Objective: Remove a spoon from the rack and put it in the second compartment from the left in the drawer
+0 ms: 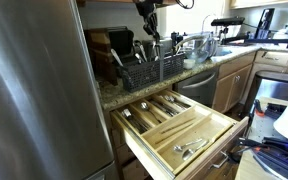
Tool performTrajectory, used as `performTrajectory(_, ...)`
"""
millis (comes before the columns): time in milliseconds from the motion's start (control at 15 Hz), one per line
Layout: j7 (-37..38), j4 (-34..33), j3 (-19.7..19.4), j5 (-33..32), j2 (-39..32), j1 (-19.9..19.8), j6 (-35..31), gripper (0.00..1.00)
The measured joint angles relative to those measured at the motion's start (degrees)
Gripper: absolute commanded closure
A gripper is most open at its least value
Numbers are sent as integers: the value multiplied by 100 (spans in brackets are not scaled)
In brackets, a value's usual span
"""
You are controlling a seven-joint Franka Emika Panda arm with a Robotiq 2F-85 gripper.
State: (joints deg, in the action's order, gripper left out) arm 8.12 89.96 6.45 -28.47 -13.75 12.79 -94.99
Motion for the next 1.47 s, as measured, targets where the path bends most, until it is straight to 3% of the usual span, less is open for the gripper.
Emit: performTrajectory(1467, 0, -6, 121, -229, 385, 1, 397, 94)
